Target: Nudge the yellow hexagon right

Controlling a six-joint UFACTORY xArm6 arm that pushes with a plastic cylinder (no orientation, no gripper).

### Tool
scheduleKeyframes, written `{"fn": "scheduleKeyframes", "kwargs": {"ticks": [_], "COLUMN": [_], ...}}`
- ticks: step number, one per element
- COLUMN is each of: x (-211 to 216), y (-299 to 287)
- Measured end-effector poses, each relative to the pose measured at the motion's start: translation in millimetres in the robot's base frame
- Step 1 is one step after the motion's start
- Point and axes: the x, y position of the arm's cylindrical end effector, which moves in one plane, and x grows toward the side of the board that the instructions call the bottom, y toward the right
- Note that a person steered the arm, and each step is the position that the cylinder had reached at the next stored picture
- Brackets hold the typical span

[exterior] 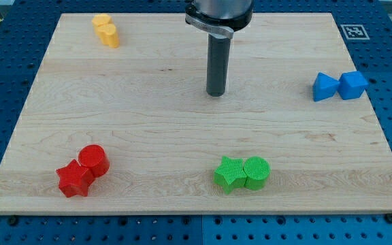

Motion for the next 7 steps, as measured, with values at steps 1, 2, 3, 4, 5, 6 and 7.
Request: {"fn": "scheduleKeyframes", "kwargs": {"ticks": [1, 2, 3, 4, 5, 6, 7], "x": [-1, -1, -8, -41, -112, -165, -175], "y": [0, -16, -103, -200, -259, -260, -255]}}
